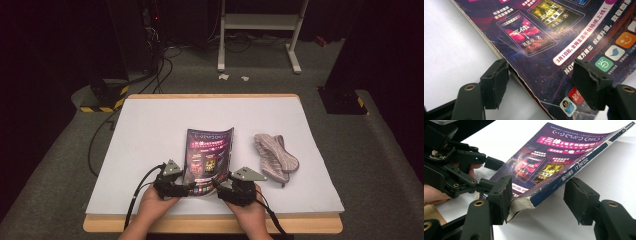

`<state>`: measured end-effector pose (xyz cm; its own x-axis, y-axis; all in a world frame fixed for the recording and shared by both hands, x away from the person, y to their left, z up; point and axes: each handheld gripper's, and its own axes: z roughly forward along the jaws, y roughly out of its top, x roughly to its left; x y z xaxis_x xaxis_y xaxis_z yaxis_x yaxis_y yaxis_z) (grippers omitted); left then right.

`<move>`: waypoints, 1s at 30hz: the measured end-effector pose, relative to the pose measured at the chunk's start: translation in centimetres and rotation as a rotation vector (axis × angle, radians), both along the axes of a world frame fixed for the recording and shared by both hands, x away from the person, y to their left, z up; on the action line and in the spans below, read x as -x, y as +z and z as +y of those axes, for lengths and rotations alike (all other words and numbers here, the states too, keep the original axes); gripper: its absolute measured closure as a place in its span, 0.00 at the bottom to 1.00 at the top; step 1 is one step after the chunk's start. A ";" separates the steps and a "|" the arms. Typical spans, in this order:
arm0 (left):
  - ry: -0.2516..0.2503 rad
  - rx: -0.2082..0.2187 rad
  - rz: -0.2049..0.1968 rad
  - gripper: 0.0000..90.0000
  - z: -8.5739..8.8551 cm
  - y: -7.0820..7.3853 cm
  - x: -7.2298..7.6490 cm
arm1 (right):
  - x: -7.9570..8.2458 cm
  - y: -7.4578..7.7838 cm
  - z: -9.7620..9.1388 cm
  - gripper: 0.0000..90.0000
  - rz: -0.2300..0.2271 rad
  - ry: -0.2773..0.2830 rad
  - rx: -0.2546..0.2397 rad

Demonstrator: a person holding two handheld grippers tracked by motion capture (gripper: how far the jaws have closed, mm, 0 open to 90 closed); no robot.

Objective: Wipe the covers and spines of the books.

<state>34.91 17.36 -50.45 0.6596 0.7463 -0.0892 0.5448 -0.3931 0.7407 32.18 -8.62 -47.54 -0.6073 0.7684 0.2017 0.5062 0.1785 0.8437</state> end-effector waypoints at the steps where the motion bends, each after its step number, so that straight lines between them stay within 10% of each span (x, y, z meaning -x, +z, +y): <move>1: -0.002 -0.001 -0.001 0.34 0.0 0.0 0.0 | 0.0 0.0 0.0 0.44 0.000 0.000 -0.002; 17: -0.022 -0.033 -0.012 0.33 1.0 0.5 0.3 | -1.0 -0.5 -1.7 0.62 0.027 -0.064 -0.001; 30: 0.098 0.084 -0.021 0.38 6.2 1.2 -0.4 | -2.8 -1.5 -4.3 0.87 0.071 -0.116 -0.034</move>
